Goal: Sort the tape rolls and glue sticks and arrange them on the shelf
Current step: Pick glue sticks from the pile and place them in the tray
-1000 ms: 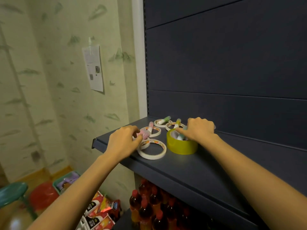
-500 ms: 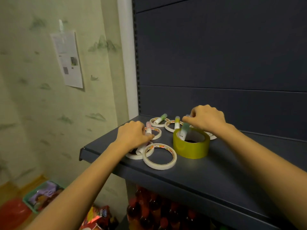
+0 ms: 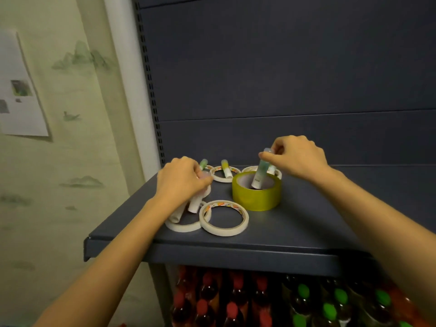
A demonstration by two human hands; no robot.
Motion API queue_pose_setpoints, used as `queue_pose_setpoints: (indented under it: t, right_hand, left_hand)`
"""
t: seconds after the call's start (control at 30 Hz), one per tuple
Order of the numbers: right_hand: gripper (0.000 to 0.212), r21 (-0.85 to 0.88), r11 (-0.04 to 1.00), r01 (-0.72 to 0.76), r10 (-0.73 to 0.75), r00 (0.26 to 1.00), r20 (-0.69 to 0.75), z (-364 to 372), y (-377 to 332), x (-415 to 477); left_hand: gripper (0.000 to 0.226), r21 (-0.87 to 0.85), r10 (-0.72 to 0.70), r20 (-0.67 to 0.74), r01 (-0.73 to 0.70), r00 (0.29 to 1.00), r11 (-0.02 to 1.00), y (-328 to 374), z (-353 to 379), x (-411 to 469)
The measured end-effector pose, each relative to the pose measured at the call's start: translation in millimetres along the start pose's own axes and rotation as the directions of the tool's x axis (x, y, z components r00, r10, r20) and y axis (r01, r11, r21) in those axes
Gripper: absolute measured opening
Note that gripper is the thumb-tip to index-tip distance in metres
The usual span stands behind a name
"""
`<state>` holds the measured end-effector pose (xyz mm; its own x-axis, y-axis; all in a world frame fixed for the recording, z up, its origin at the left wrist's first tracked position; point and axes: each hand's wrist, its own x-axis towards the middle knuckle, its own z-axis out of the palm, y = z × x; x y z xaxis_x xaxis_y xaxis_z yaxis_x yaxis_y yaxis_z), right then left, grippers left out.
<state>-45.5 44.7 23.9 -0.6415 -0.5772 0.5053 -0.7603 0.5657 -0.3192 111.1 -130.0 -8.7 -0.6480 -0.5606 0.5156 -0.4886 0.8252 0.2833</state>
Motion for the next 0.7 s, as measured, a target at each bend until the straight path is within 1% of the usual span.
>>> queue_pose_setpoints:
  t: [0.17, 0.23, 0.33, 0.4, 0.53, 0.7]
  right_hand:
    - [0.027, 0.055, 0.993, -0.105, 0.108, 0.991, -0.074, -35, 28, -30]
    - [0.027, 0.052, 0.987, -0.154, 0.157, 0.984, -0.078, -53, 44, -44]
    - [0.027, 0.007, 0.975, -0.220, 0.220, 0.972, -0.087, -81, 71, -69]
    - [0.027, -0.024, 0.963, -0.267, 0.263, 0.959, -0.107, -97, 91, -86]
    - [0.027, -0.075, 0.928, -0.364, 0.351, 0.924, -0.150, -131, 136, -119]
    - [0.027, -0.141, 0.887, -0.440, 0.412, 0.891, -0.191, -177, 197, -160]
  left_hand:
    - [0.020, -0.240, 0.141, -0.102, -0.162, 0.985, 0.957, 39, -8, 6]
    - [0.019, -0.314, 0.175, -0.148, -0.214, 0.973, 0.925, 64, -6, 6]
    - [0.019, -0.428, 0.210, -0.179, -0.268, 0.961, 0.863, 107, 3, 5]
    - [0.021, -0.476, 0.249, -0.174, -0.303, 0.953, 0.826, 137, 11, 2]
    - [0.023, -0.550, 0.362, -0.115, -0.363, 0.925, 0.752, 202, 30, -8]
    - [0.015, -0.633, 0.446, -0.076, -0.389, 0.892, 0.669, 288, 52, -28]
